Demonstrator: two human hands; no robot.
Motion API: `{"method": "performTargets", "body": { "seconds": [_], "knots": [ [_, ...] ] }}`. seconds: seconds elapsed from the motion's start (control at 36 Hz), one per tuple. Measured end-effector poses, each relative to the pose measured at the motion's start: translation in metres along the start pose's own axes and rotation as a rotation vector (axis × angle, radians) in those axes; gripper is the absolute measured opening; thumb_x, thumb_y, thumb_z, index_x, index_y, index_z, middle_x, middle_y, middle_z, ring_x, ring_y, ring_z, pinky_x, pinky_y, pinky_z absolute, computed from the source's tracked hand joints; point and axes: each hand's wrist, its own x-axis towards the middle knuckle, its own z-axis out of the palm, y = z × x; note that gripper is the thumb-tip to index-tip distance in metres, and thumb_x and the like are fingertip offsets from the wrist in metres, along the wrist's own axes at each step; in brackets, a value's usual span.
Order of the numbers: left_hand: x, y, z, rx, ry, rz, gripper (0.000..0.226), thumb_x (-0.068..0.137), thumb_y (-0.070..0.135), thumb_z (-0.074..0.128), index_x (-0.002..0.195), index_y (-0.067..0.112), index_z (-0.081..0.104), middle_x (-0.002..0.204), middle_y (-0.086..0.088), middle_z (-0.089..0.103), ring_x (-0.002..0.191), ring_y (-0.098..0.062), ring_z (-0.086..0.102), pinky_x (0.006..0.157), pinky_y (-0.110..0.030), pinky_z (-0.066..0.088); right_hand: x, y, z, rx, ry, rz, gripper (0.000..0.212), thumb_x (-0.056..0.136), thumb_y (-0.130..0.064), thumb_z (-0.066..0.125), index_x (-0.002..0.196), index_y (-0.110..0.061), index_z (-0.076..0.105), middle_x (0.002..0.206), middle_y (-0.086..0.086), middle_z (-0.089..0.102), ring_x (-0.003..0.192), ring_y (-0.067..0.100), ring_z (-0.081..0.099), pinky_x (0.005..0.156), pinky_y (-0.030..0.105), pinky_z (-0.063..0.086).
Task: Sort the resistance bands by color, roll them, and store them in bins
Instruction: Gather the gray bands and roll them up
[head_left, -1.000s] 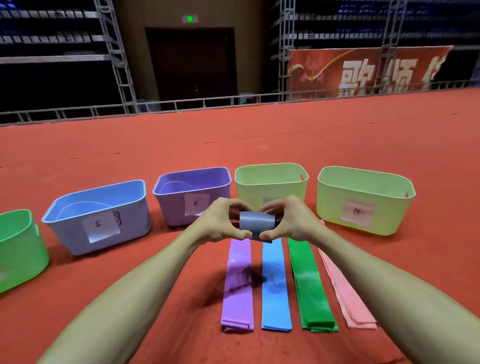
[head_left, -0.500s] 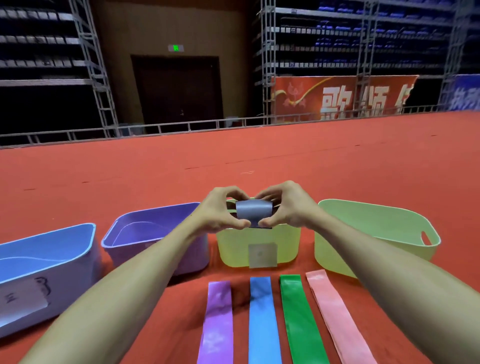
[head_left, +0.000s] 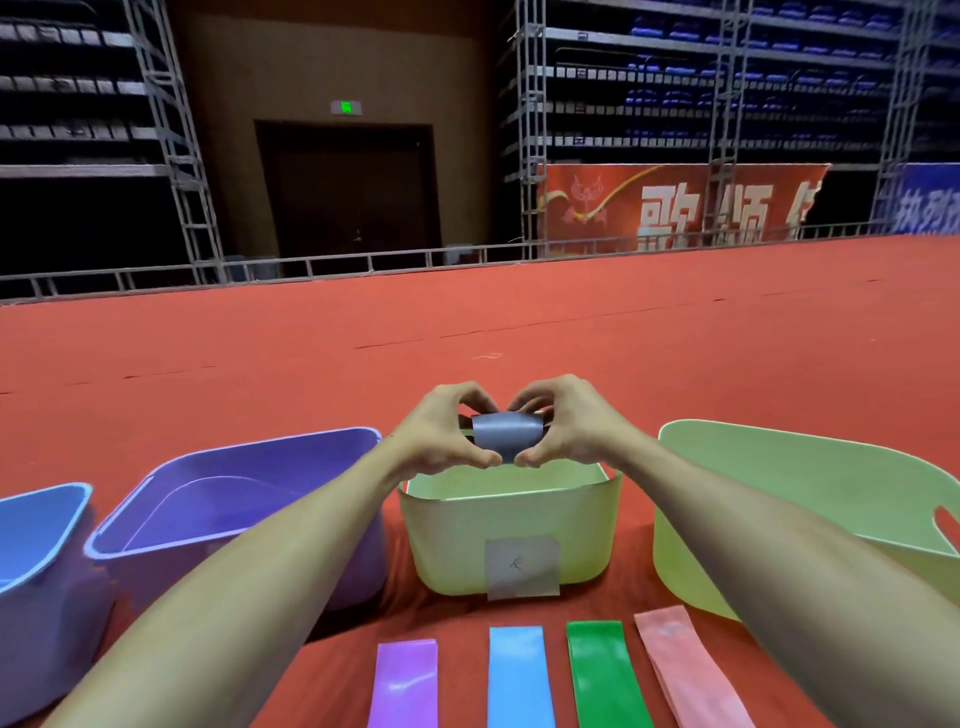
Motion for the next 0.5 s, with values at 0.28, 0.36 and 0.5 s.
{"method": "performTargets", "body": {
  "seconds": [0.28, 0.36, 0.5],
  "knots": [
    [0.009, -0.011, 0.016, 0.031, -0.063, -0.047, 0.051, 0.055, 0.013, 0.087, 0.099, 0.019, 0.062, 0.099, 0.004, 0.066, 0.085, -0.019, 0.069, 0.075, -0.042, 0.058, 0.009, 0.016, 0.008, -0.096, -0.085, 0.044, 0.053, 0.052, -0.016, 0.09, 0.097, -0.022, 0.063, 0.096, -0.002, 0.067, 0.081, 0.017, 0.066, 0.06, 0.022, 0.05],
    [0.01, -0.014, 0.019, 0.059, -0.089, -0.074, 0.054, 0.047, 0.024, 0.086, 0.096, 0.024, 0.062, 0.099, 0.006, 0.066, 0.088, -0.017, 0.069, 0.078, -0.045, 0.057, 0.011, 0.018, 0.012, -0.125, -0.115, 0.053, 0.054, 0.051, -0.019, 0.092, 0.097, -0.021, 0.062, 0.094, -0.004, 0.066, 0.084, 0.017, 0.066, 0.067, 0.027, 0.054],
    [0.012, -0.02, 0.023, 0.138, -0.156, -0.088, 0.053, 0.056, 0.021, 0.087, 0.103, 0.02, 0.062, 0.105, 0.007, 0.066, 0.093, -0.015, 0.066, 0.074, -0.026, 0.056, 0.018, 0.028, 0.02, -0.195, -0.16, 0.07, 0.053, 0.049, -0.037, 0.089, 0.094, -0.033, 0.062, 0.099, -0.013, 0.066, 0.091, 0.012, 0.065, 0.082, 0.038, 0.055]
  ]
}}
